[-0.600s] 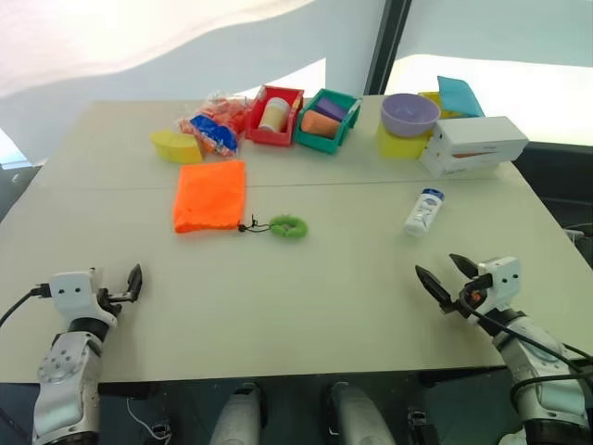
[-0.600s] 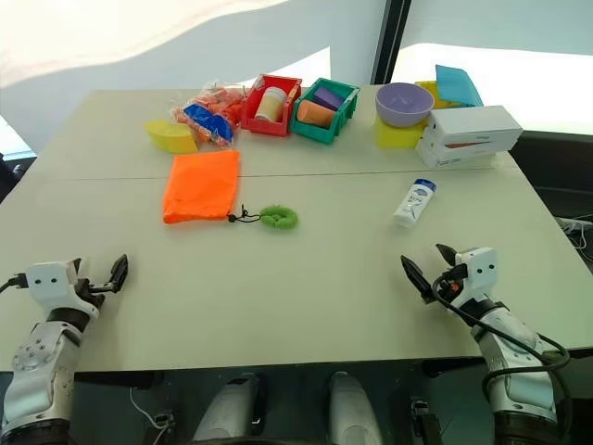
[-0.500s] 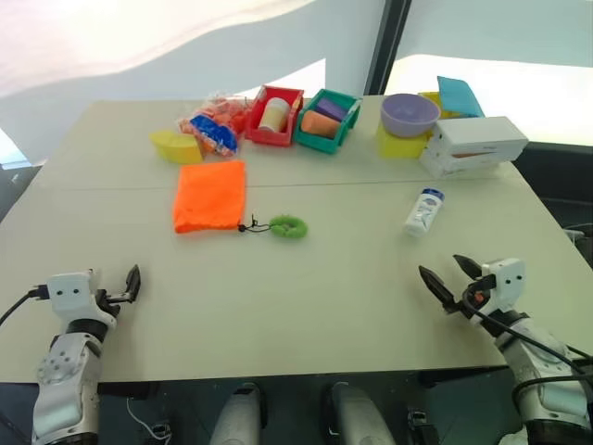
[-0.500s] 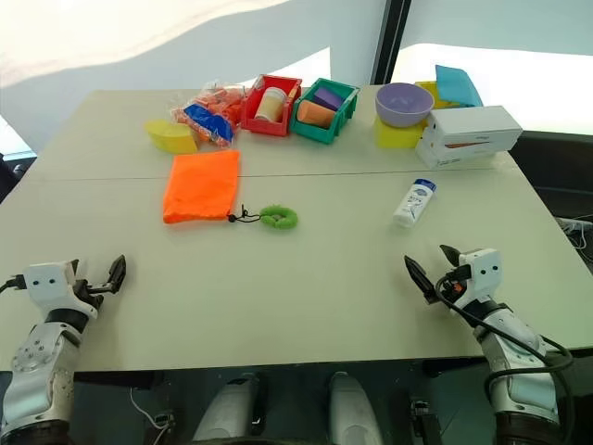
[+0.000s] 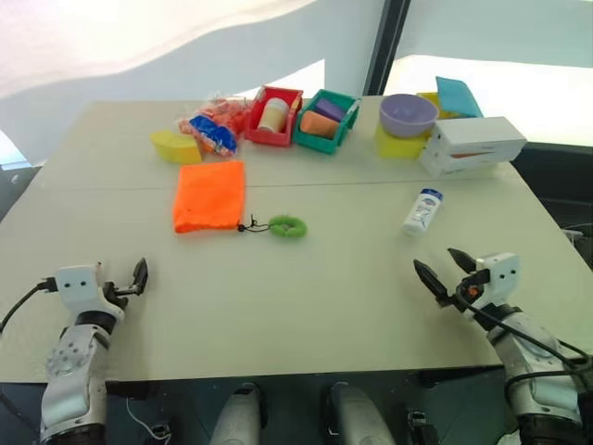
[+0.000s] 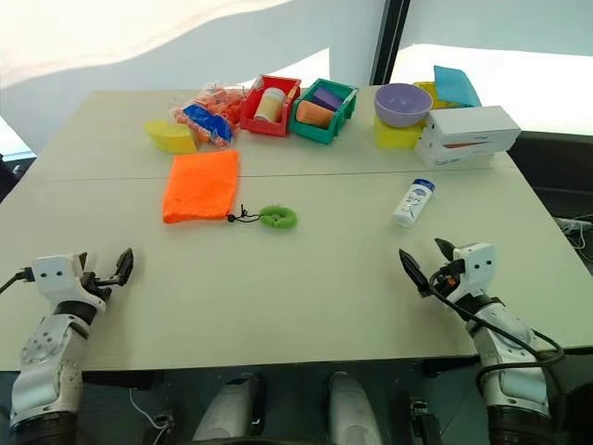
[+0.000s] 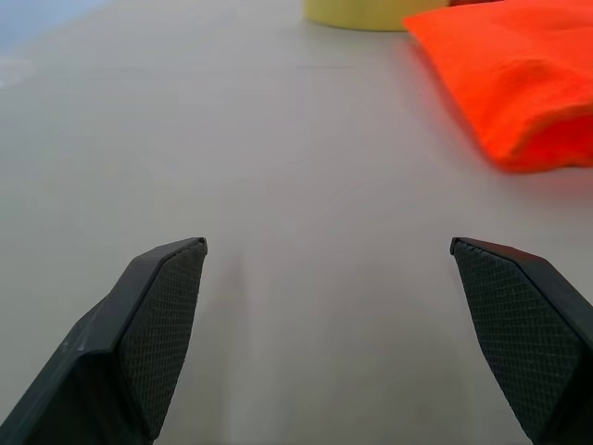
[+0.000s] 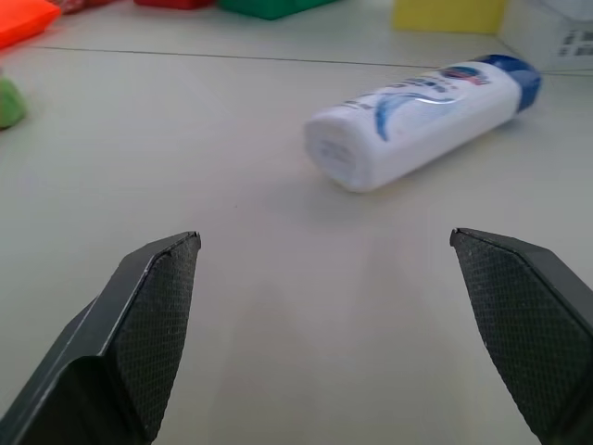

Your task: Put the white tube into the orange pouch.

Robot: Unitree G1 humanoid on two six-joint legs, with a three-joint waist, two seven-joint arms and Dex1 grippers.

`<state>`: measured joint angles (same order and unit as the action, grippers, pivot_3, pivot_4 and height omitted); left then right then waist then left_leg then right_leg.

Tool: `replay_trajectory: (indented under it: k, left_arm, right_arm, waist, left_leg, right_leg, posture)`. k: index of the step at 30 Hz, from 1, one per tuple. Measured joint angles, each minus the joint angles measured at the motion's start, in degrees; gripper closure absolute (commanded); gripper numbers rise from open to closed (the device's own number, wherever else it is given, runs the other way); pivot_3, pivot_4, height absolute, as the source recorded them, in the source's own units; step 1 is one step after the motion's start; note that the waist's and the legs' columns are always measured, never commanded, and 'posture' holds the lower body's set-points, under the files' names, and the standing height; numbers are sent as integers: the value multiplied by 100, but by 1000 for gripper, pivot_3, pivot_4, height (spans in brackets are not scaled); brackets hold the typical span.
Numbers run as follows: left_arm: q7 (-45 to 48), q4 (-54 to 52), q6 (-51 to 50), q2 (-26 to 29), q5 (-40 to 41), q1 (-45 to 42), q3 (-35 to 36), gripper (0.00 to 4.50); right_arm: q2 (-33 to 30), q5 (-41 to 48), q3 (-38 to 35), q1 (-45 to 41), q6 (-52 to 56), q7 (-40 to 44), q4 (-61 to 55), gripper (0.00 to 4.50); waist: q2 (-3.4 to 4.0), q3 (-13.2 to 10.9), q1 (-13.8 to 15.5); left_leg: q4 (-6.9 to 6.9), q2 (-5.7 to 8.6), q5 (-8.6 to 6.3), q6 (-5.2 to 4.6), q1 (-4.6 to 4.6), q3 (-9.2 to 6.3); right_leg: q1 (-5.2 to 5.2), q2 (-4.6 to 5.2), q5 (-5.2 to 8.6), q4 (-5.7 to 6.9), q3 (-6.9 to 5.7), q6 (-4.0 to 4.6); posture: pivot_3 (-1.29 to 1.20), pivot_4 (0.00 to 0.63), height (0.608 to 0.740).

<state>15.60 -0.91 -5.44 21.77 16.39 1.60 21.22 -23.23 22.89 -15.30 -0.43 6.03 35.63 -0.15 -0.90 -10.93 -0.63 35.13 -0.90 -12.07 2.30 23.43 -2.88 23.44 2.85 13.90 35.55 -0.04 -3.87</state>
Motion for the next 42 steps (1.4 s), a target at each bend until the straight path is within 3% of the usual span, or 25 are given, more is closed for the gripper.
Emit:
replay_trajectory:
  k: [7,13,23,35,38,42]
  left_arm:
    - [38,-30,373,462,-1191,-506,-931,0]
    - [-195,609,676,649,-2181,-1188,-1511,0]
    - [-479,1565,898,639,-2485,-1703,-1587,0]
    - [-952,3555,1471,529,-2588,-2985,-1642,0]
    - [-988,3902,1656,504,-2588,-3154,-1688,870]
    - [-952,4048,1925,484,-2574,-3157,-1771,2951]
  right_arm:
    - [253,161,1017,-187,626,131,-1096,10]
    - [567,82,1787,-233,833,21,-1769,10]
    - [531,19,1812,-210,863,-112,-1873,10]
    - [548,-15,1810,-203,847,-189,-1870,10]
    - [554,-27,1811,-184,829,-222,-1870,0]
    - [554,-33,1810,-155,807,-284,-1870,0]
  waist:
    - [1,0,3]
    - [0,0,6]
    - [0,0,5]
    - [-4,2,6]
    - [-4,3,-4]
    - [-5,3,-4]
  left_leg:
    - [0,-1,0,0,-3,-4]
    - [4,-1,1,0,-5,-7]
    - [7,-1,1,0,-9,-9]
    - [12,0,3,0,-8,-8]
    - [12,-1,3,0,-9,-8]
    - [11,-2,3,1,-9,-9]
  right_leg:
    - [2,-6,2,12,1,-1]
    - [5,-9,1,27,1,-2]
    - [13,-11,2,53,0,-6]
    - [10,-15,-10,56,-1,-29]
    - [11,-15,-11,58,-1,-32]
    - [12,-17,-11,59,-2,-32]
  posture:
    - [0,150,740]
    - [0,150,740]
    - [0,150,740]
    - [0,150,740]
    - [0,150,740]
    - [0,150,740]
